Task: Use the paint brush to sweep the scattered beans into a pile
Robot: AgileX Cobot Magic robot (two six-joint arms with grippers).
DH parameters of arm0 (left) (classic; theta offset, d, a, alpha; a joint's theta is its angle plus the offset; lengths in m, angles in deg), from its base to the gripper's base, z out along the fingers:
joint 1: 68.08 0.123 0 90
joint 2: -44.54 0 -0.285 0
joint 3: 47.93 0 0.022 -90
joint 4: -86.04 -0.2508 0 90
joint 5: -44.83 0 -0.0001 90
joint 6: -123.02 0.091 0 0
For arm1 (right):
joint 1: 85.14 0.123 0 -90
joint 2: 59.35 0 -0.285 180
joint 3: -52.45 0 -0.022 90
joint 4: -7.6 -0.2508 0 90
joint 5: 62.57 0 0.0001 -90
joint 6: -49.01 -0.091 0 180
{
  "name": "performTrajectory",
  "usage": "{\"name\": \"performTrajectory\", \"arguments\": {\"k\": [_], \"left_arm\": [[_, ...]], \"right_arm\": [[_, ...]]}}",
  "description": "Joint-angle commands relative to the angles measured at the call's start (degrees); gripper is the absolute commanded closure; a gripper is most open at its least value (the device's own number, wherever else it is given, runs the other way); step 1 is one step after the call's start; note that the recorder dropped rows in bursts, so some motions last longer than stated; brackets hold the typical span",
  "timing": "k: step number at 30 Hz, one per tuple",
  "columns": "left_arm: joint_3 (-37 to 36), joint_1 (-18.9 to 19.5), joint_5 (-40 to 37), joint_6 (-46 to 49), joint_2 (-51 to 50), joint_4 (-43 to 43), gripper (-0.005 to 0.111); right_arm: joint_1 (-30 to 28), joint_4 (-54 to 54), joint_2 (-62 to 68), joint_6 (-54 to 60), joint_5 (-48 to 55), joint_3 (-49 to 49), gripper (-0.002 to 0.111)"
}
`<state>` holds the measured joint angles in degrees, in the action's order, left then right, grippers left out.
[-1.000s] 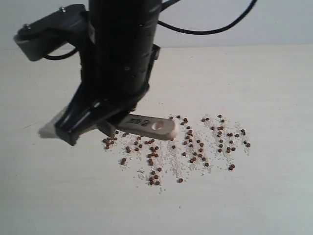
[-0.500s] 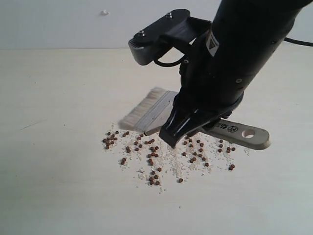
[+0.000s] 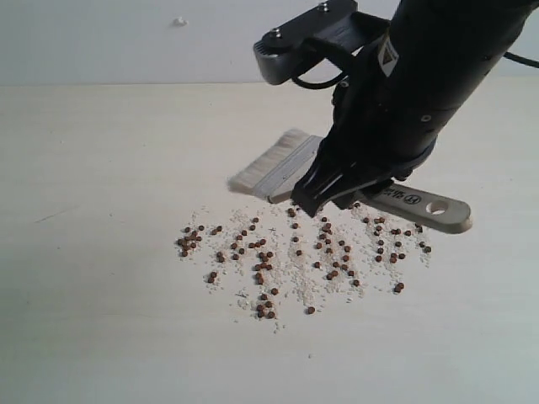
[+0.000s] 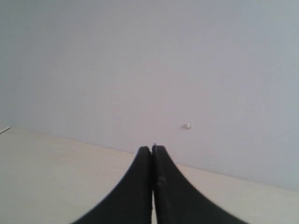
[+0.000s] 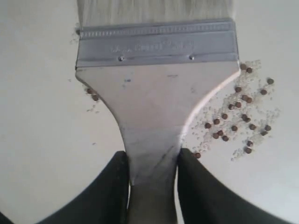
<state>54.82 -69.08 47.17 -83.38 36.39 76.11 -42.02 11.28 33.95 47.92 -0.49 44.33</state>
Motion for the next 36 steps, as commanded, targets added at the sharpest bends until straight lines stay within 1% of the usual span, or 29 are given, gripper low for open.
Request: {"name": "performTrajectory", "arguments": {"k": [1, 4, 5, 7, 10, 12, 16, 17, 19, 21, 22, 24, 26, 27, 32, 34, 36], "left_arm": [[0.0, -0.2, 8.7, -5.5, 0.4, 0.4, 0.107], [0.0, -0.2, 22.6, -5.3, -0.4, -0.3, 0.107], [0.0, -0.2, 24.4, -5.3, -1.9, -0.5, 0.107], [2.5, -0.2, 23.1, -5.5, -5.6, -4.2, 0.107], [7.3, -0.2, 18.5, -6.2, -14.9, -11.7, 0.107], [9.9, -0.2, 16.1, -8.3, -21.6, -13.6, 0.107], [16.6, -0.2, 15.5, -8.3, -36.8, -19.6, 0.107], [18.5, -0.2, 15.7, -8.5, -39.7, -22.8, 0.107], [21.7, -1.1, 16.9, -12.8, -45.8, -35.8, 0.107], [25.4, -2.5, 21.1, -20.6, -50.8, -54.4, 0.107], [26.9, -3.1, 23.2, -23.4, -52.5, -61.2, 0.107], [30.1, -4.6, 28.9, -25.2, -56.2, -76.4, 0.107], [32.2, -6.5, 32.8, -24.9, -58.7, -88.1, 0.107], [32.7, -7.9, 32.7, -24.8, -59.7, -90.0, 0.107], [32.9, -15.7, 26.1, -19.5, -61.8, -90.0, 0.107], [32.9, -18.1, 23.9, -18.5, -62.4, -90.0, 0.107], [32.9, -20.2, 23.8, -18.3, -63.7, -90.0, 0.107]], "right_arm": [[-3.7, 0.2, -0.6, 3.1, -1.0, -0.1, 0.108], [-4.7, -0.6, -0.6, 4.0, -1.0, -0.1, 0.108], [-4.8, -1.0, -0.6, 4.0, -1.0, -0.1, 0.108], [-5.0, -2.1, -0.3, 4.0, -1.4, -0.1, 0.108], [-5.0, -2.7, 0.5, 4.5, -1.4, -0.1, 0.108], [-5.0, -2.8, 1.1, 4.5, -1.4, -0.1, 0.108], [-5.0, -4.0, 1.6, 4.5, -1.3, -0.1, 0.108], [-5.0, -4.5, 1.7, 4.5, -1.4, -0.1, 0.108], [-5.0, -5.2, 2.2, 5.0, -1.5, -0.1, 0.108], [-5.0, -5.2, 2.9, 5.1, -1.4, -0.1, 0.108], [-5.0, -5.2, 3.4, 5.1, -1.2, -0.1, 0.108], [-5.0, -4.8, 4.3, 5.1, -1.1, -0.1, 0.108], [-5.0, -4.7, 5.2, 5.5, -1.4, -0.1, 0.108], [-5.0, -4.7, 5.5, 5.6, -2.1, -0.1, 0.108], [-5.0, -7.3, 6.0, 5.6, -7.8, -0.1, 0.108], [-5.0, -9.1, 6.4, 6.1, -9.0, -0.1, 0.108], [-5.0, -9.2, 7.1, 6.3, -9.5, 0.0, 0.108]]}}
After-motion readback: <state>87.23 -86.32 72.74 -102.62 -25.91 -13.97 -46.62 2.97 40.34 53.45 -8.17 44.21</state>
